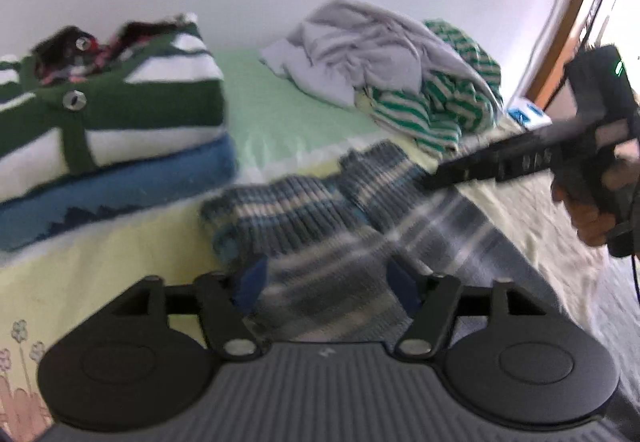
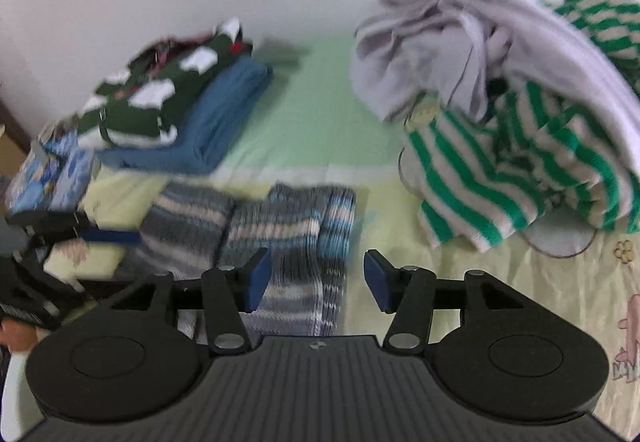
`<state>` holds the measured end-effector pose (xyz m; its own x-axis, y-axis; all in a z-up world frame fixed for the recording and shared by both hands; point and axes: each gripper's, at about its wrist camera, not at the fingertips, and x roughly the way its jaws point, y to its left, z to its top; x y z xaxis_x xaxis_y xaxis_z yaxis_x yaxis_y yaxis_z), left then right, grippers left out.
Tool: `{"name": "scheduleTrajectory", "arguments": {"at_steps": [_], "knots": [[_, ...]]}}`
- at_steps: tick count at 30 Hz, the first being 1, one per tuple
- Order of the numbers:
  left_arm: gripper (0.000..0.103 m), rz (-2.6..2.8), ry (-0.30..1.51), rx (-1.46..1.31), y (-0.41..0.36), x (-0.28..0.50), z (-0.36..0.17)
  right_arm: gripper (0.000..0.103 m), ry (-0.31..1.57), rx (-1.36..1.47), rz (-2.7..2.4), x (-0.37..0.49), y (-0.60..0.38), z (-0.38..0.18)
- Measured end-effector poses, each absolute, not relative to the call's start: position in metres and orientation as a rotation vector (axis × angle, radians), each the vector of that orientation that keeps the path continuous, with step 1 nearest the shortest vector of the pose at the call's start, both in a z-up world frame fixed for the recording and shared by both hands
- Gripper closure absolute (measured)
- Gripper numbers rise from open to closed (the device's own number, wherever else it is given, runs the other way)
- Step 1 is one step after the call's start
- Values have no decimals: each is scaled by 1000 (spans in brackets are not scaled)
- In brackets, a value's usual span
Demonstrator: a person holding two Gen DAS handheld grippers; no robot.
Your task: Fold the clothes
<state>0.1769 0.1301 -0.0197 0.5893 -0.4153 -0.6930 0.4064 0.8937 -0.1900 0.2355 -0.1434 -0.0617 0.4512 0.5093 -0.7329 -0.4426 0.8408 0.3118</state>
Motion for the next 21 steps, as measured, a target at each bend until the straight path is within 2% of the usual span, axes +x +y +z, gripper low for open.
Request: {"name": "scheduleTrajectory", "arguments": {"at_steps": [8, 12, 14, 16, 18, 19, 21], "knots": [[22, -459, 853, -82, 148, 203, -37, 44, 933, 165, 725, 265, -140, -73], [22, -489, 855, -117, 152, 213, -39, 46, 963, 248, 814, 282, -151, -77], [24, -507, 848, -133, 154, 217, -40, 54, 967, 267, 838, 289, -156, -80], [28, -520, 835, -113, 153, 217, -40, 55, 964, 254, 875, 291, -156, -81], [31, -538, 817, -91, 152, 215, -41, 73, 964, 212, 913, 289, -152, -81], [34, -545, 812, -90, 152, 216, -42, 76, 961, 189, 934, 288, -151, -82], [35, -558, 804, -92, 155, 216, -42, 78, 962, 185, 958, 289, -152, -83]]}}
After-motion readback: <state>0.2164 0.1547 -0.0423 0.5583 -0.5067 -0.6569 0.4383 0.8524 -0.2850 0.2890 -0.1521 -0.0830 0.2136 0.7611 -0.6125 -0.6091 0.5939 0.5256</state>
